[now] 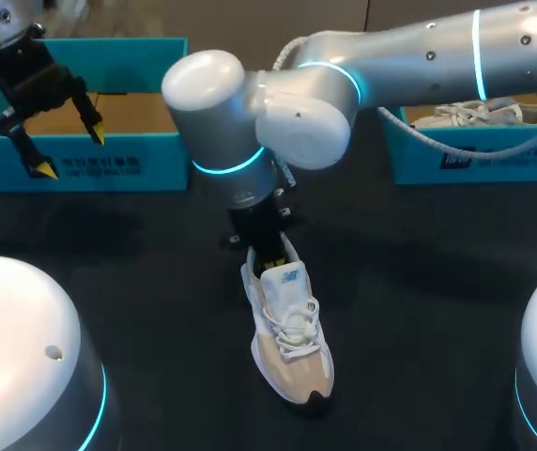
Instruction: Take the shoe out of the shoebox, open the shoe tongue, remove and reinsert the insole, then place the shoe into the shoebox
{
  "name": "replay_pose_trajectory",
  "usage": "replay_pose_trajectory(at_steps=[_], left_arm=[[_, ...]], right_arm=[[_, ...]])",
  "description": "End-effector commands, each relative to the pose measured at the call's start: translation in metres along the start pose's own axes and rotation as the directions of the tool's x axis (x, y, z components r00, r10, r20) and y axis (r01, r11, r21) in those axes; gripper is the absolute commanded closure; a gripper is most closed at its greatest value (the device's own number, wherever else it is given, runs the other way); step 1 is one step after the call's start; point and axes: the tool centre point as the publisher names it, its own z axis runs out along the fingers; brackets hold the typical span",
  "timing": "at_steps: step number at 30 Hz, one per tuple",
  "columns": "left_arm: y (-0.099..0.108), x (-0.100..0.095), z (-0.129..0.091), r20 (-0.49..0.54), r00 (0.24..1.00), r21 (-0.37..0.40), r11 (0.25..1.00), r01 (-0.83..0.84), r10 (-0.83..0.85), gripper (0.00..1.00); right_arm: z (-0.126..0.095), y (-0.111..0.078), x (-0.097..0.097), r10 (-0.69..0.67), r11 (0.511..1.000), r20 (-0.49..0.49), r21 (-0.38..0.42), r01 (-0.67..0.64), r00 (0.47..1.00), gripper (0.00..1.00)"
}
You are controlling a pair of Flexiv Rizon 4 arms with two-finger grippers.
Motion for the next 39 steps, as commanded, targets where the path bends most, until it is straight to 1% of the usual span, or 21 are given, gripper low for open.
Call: replay_pose_trajectory(at_steps=[1,6,10,12,17,19,21,24,27,32,39], left_arm=[[0.000,0.000,0.000,-0.001,1.000,-0.001,1.000,-0.001,0.001,0.00],[0.000,0.000,0.000,-0.001,1.000,-0.001,1.000,-0.001,0.001,0.00],[0.000,0.000,0.000,-0.001,1.000,-0.001,1.000,-0.001,0.001,0.00],[0.000,0.000,0.000,-0.001,1.000,-0.001,1.000,-0.001,0.001,0.00],[0.000,0.000,0.000,-0.001,1.000,-0.001,1.000,-0.001,0.001,0.00],[0.000,0.000,0.000,-0.001,1.000,-0.001,1.000,-0.001,0.001,0.00],[0.000,0.000,0.000,-0.001,1.000,-0.001,1.000,-0.001,0.001,0.00],[0.000,0.000,0.000,-0.001,1.000,-0.001,1.000,-0.001,0.001,0.00],[0.000,0.000,0.000,-0.001,1.000,-0.001,1.000,-0.001,0.001,0.00],[0.000,0.000,0.000,-0.001,1.000,-0.001,1.000,-0.001,0.001,0.00],[0.000,0.000,0.000,-0.001,1.000,-0.001,1.000,-0.001,0.001,0.00]], right_arm=[[-0.013,-0.007,-0.003,0.005,1.000,0.031,-0.006,-0.005,1.000,1.00],[0.000,-0.010,-0.007,-0.005,1.000,0.045,0.027,0.004,0.999,1.00],[0.018,-0.002,-0.007,-0.016,0.997,0.032,0.070,0.013,0.999,1.00],[0.024,0.001,-0.004,-0.020,0.996,0.024,0.093,0.018,1.000,1.00],[0.034,0.002,0.006,-0.039,0.994,-0.038,0.102,0.043,0.999,1.00],[0.029,0.001,0.012,-0.055,0.995,-0.056,0.083,0.060,0.997,1.00],[0.016,0.000,0.012,-0.059,0.996,-0.044,0.067,0.062,0.997,1.00],[-0.006,-0.001,0.008,-0.066,0.997,-0.008,0.033,0.067,0.998,1.00],[-0.017,-0.001,0.001,-0.069,0.997,0.024,0.024,0.068,0.997,1.00],[-0.019,-0.003,-0.003,-0.086,0.996,0.039,0.024,0.085,0.996,1.00],[0.002,-0.003,-0.002,-0.101,0.995,0.011,0.023,0.101,0.995,1.00]])
